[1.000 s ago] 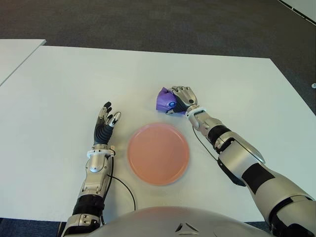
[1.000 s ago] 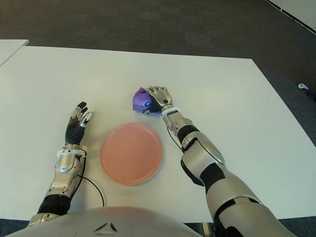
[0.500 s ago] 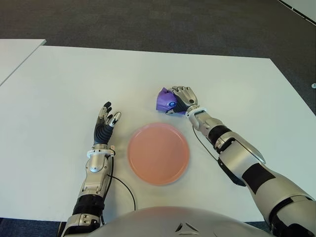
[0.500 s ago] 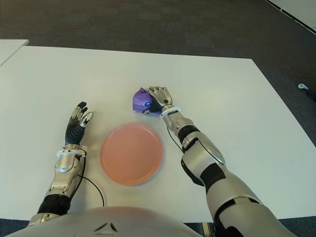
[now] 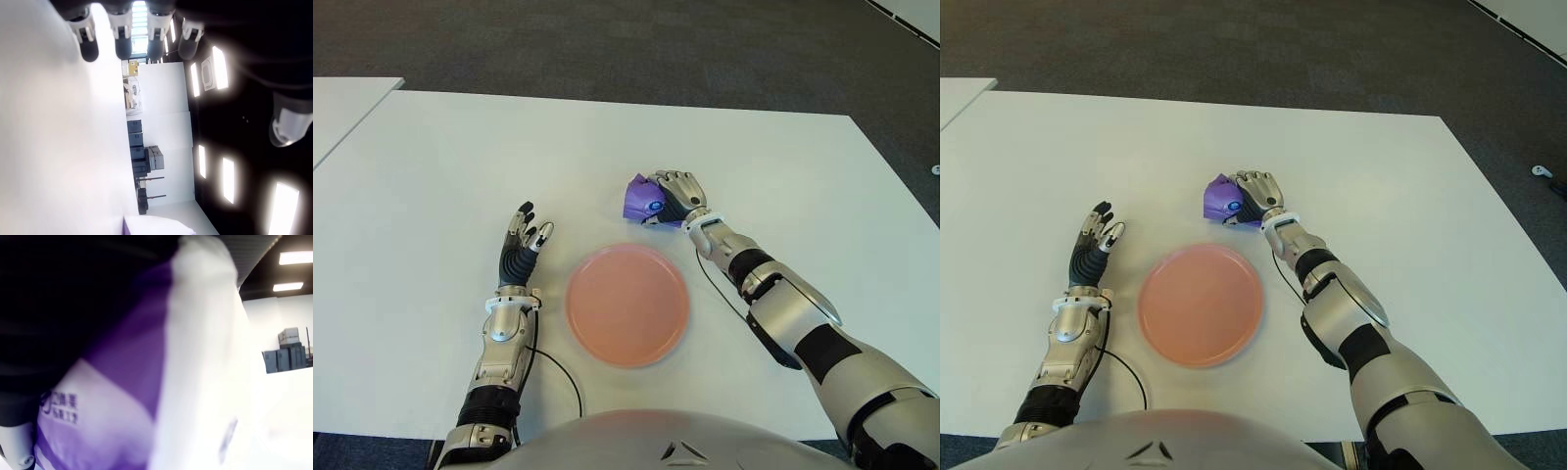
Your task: Put the tissue paper into the plate.
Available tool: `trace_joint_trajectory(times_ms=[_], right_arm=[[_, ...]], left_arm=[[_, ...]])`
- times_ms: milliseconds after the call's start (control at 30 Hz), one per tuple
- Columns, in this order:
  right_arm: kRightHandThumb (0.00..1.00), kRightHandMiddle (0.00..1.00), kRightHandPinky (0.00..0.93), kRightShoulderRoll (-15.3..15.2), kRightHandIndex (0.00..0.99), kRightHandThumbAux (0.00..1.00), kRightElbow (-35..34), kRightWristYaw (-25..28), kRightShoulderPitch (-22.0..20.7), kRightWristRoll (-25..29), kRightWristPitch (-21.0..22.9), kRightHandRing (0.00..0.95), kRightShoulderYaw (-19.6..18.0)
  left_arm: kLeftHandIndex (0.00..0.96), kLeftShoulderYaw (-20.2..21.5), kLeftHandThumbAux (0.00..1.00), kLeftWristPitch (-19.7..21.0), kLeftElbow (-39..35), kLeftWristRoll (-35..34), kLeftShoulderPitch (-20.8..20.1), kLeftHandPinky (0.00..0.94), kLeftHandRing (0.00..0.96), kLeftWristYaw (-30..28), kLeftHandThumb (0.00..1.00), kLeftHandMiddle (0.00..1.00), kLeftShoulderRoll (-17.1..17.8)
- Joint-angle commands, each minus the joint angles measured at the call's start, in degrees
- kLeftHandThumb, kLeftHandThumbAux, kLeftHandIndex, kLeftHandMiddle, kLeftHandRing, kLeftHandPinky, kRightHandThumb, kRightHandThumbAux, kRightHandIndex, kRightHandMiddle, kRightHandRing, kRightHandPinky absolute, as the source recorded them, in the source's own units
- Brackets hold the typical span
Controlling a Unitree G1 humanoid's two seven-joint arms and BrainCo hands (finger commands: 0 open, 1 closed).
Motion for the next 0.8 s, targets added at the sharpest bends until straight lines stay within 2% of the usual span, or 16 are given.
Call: trace_joint_trajectory(times_ms=[33,100,267,500,633,800], right_arm=[[0.856,0.536,0.824,0.36,0.4,0.677,0.74,0.4,2.92,3.69,-4.27,0.857,-3.75],[0.856,0.537,0.818,0.52,0.401,0.677,-0.01,0.47,2.15,6.34,-6.43,0.856,-6.49],[0.856,0.536,0.81,0.33,0.4,0.678,-2.2,0.29,0.15,8.96,-9.1,0.856,-9.8],[0.856,0.534,0.828,0.03,0.398,0.679,-5.9,-3.03,-0.9,9.86,-11.24,0.859,-12.65],[0.855,0.535,0.842,-0.96,0.398,0.678,-11.43,-3.94,-0.99,10.45,-13.38,0.864,-14.49],[0.854,0.537,0.852,-1.93,0.398,0.679,-20.05,-3.27,0.86,11.89,-15.22,0.87,-17.4]], left_arm=[[0.0,0.12,0.434,1.12,1.18,-0.6,0.83,0.0,0.0,-0.65,0.366,0.0,-0.09],[0.0,0.07,0.431,1.07,1.23,-0.71,0.82,0.0,0.0,-0.75,0.364,0.0,-0.08],[0.0,-0.04,0.426,1.03,1.13,-0.89,0.82,0.0,0.0,-1.06,0.362,0.0,-0.01],[0.0,-0.09,0.412,0.95,0.72,-0.61,0.96,0.0,0.0,-1.01,0.363,0.0,0.01],[0.0,-0.12,0.41,0.79,0.41,-0.31,1.13,0.0,0.0,-0.72,0.365,0.0,-0.04],[0.0,-0.16,0.406,1.36,-0.19,-0.23,1.39,0.0,0.0,-0.68,0.367,0.0,-0.08]])
